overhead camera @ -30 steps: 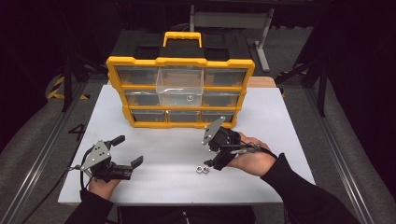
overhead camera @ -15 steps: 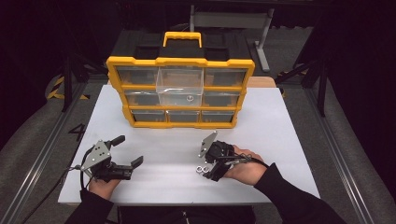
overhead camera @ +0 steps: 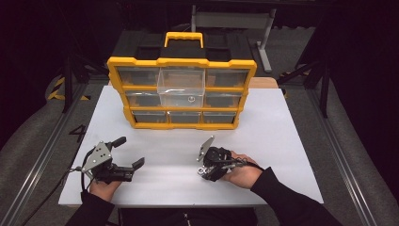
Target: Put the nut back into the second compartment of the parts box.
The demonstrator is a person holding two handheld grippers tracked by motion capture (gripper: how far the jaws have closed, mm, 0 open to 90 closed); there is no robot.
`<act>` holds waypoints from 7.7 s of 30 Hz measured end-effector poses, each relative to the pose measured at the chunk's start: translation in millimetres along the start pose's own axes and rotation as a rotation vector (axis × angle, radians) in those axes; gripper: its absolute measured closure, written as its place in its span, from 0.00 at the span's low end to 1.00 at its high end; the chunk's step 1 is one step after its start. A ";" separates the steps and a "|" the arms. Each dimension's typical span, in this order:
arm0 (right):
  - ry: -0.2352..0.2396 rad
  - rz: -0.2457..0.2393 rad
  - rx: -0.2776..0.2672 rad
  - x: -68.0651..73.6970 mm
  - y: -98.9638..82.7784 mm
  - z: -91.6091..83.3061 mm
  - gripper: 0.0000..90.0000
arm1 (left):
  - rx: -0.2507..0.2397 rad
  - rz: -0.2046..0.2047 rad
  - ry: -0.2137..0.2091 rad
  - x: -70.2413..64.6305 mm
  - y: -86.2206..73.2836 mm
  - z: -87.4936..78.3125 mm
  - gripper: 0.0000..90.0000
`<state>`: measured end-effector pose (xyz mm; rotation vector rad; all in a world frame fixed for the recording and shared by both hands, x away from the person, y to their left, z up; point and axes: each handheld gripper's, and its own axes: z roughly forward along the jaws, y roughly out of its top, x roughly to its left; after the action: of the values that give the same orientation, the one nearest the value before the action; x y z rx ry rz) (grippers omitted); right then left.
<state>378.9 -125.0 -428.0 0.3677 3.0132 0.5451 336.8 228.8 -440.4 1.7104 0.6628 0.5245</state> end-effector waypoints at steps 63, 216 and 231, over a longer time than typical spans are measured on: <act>-0.150 -0.064 -0.111 -35.1 106.1 -239.6 0.77 | -0.001 0.002 -0.001 -0.2 0.1 -0.1 0.01; -0.077 -0.060 -0.116 -4.2 30.6 -69.5 0.22 | 0.003 0.018 0.003 -2.3 0.6 0.6 0.01; -0.023 -0.054 -0.040 -0.8 28.4 -19.7 0.23 | 0.001 0.017 0.003 -2.4 0.7 0.3 0.00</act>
<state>384.1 -106.1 -399.6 0.2867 2.9756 0.5916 335.3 226.9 -439.8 1.7177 0.6512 0.5396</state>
